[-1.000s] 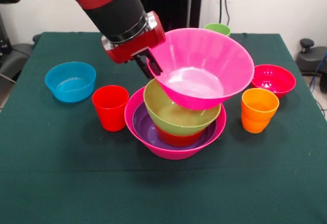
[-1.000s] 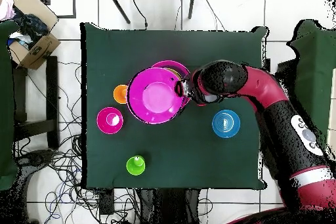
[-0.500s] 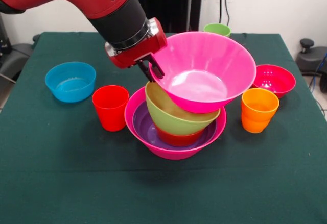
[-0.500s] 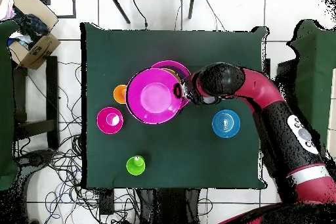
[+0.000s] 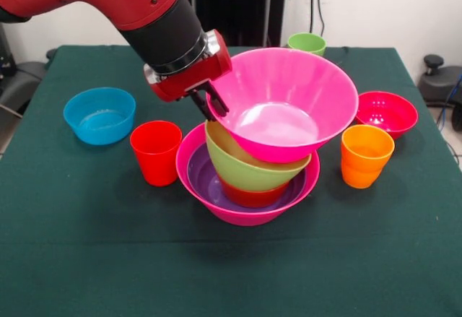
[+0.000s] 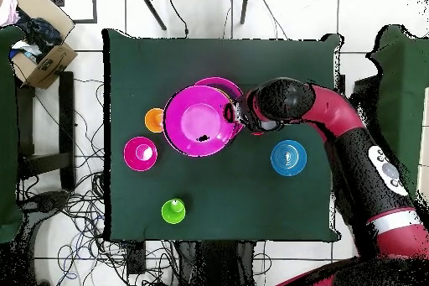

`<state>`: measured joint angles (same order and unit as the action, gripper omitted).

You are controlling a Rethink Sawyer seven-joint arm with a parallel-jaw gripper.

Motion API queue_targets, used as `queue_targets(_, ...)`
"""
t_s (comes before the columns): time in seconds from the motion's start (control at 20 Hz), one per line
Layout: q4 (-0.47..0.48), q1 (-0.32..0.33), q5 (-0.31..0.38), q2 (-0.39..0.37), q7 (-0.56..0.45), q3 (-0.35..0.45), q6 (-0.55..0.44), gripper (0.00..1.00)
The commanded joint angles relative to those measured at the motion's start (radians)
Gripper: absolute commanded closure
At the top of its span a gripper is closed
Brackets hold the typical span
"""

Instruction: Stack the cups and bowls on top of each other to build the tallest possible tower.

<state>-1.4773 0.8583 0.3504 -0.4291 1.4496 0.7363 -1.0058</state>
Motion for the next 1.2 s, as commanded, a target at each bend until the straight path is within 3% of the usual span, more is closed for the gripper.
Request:
queue_targets(0.05,0.069,-0.034,0.071,-0.001,-0.139,-0.035,-0.072,1.0)
queue_targets(0.8,0.187,-0.057,0.156,0.001,-0.242,-0.044,-0.164,1.0)
queue_targets(1.2,0.18,-0.044,0.197,0.014,-0.241,-0.038,-0.154,1.0)
